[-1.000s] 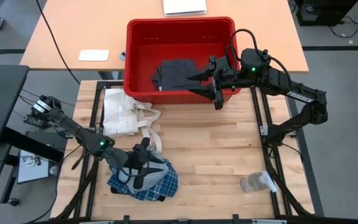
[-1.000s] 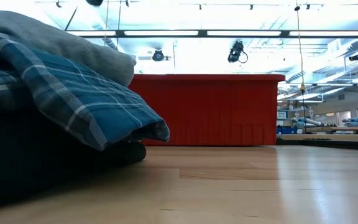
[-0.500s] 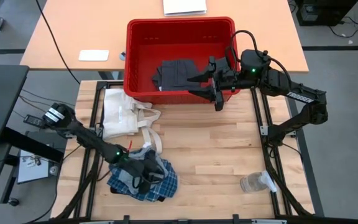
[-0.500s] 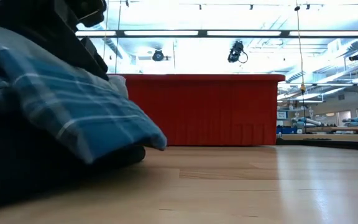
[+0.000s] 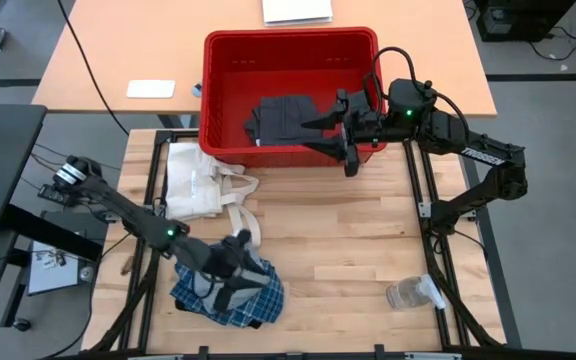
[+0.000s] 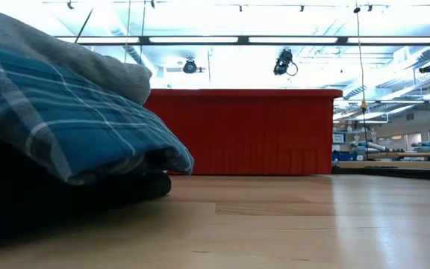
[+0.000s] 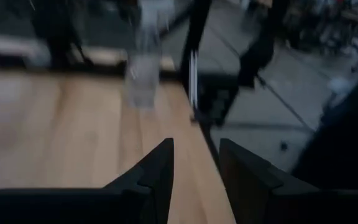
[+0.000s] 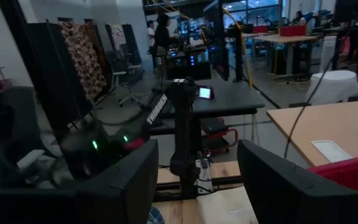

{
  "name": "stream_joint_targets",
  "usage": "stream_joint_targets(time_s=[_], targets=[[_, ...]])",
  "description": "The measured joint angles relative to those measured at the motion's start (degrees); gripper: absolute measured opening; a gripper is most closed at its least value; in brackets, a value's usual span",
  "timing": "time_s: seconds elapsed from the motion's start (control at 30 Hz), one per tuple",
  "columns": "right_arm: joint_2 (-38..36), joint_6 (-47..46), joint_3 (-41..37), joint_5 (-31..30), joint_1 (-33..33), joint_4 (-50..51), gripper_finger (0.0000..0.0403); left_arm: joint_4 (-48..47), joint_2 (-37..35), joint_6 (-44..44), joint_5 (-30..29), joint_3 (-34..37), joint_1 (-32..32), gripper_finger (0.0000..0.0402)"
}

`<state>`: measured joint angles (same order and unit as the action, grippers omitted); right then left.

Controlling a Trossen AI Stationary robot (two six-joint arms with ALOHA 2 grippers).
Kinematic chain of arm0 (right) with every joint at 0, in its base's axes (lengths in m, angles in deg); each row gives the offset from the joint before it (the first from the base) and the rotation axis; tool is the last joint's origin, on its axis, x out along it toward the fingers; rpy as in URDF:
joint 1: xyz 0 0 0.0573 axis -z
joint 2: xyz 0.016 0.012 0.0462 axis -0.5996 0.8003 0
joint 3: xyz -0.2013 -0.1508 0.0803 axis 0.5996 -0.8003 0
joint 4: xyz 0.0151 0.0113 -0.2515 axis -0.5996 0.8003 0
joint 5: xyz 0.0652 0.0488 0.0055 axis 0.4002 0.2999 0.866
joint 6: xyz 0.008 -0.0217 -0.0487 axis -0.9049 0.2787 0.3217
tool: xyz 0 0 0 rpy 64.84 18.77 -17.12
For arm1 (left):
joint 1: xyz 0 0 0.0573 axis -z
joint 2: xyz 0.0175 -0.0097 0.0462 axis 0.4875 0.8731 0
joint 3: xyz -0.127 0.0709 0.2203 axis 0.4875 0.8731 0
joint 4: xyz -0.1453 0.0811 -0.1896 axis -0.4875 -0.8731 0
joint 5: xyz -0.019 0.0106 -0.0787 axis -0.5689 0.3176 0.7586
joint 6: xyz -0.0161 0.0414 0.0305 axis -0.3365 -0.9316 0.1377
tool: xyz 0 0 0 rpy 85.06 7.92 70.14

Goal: Fold laundry
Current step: Remove the gray shorts from the red bin

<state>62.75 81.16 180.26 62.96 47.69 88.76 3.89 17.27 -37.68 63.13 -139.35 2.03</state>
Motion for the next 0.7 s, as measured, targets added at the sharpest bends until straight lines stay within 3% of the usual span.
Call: stream_joint_targets(time_s=[0.23,0.4,0.7], targets=[[0.00,-0.25,0.00,-0.79,-0.02,-0.32,0.0226,-1.77,-1.59,-6.12,-3.72,-8.07,-4.06,0.0132],[-0.11,0.20,0.00,-2.72,0.43,-0.22,0.0226,-2.23,-1.63,-5.98,-3.73,-8.69,-7.30,0.0132],[-0.04,-0.27,0.00,-2.41,2.80,1.57,0.0226,-4.01,-1.63,8.04,-7.27,-8.73,-13.30,0.0132]])
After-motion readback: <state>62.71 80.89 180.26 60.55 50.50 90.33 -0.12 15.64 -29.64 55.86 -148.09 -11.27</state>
